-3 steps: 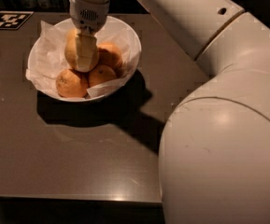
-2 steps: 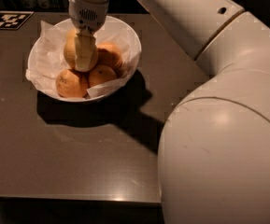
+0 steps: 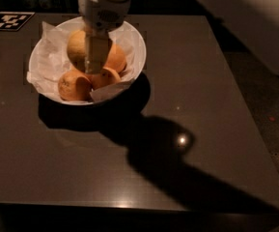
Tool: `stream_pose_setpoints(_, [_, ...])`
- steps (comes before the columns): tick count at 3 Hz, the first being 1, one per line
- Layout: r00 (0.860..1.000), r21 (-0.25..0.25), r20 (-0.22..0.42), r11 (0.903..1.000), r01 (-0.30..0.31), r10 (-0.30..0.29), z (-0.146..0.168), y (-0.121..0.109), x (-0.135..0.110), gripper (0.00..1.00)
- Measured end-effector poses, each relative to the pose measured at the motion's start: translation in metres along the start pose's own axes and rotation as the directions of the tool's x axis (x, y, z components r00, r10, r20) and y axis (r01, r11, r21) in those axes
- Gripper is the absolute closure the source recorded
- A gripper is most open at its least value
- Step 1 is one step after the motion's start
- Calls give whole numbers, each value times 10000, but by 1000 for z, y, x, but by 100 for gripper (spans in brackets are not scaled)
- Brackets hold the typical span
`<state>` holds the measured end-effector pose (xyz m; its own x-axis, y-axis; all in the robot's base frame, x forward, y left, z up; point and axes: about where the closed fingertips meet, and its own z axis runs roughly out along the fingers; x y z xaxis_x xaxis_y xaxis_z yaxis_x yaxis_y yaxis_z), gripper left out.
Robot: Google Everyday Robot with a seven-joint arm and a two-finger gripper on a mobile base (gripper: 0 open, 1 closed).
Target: Pick orange from white bowl
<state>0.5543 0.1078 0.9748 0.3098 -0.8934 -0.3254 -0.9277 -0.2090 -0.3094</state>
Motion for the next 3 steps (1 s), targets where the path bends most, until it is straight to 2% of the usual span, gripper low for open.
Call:
stream_pose_setpoints(1, [9972, 508, 193, 9961, 718, -729, -27, 28, -4, 100])
stream_pose_setpoints(3, [9890, 945, 316, 9855, 1409, -1445, -66, 80, -7, 100])
